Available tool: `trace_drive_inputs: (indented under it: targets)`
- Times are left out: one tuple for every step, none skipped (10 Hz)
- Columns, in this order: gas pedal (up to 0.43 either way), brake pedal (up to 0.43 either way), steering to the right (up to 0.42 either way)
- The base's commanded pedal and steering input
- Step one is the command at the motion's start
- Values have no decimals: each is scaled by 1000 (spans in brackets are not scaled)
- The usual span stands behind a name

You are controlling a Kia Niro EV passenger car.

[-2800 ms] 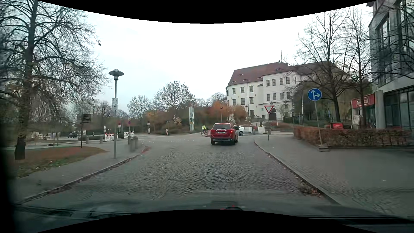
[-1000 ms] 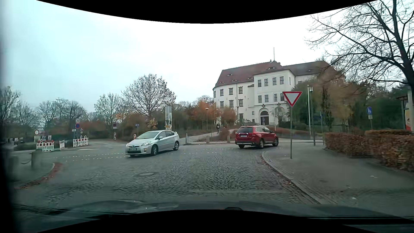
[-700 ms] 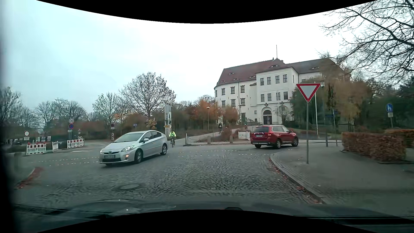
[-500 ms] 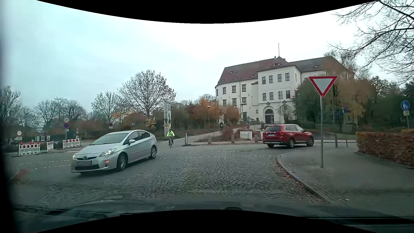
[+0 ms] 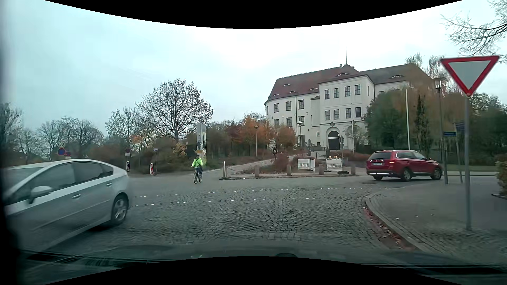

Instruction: Follow the waypoints while adhering to traffic rules and regulations

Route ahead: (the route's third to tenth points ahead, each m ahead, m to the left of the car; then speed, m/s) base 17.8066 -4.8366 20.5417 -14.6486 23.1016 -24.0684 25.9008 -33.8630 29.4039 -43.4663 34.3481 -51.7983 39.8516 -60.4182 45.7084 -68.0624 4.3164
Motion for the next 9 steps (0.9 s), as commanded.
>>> trace_drive_inputs:
  targets:
    - [0, 177, 1]
    - [0, 171, 2]
    - [0, 171, 2]
    - [0, 171, 3]
    - [0, 177, 6]
    - [0, 195, 11]
    - [0, 195, 19]
    - [0, 207, 25]
    - [0, 213, 28]
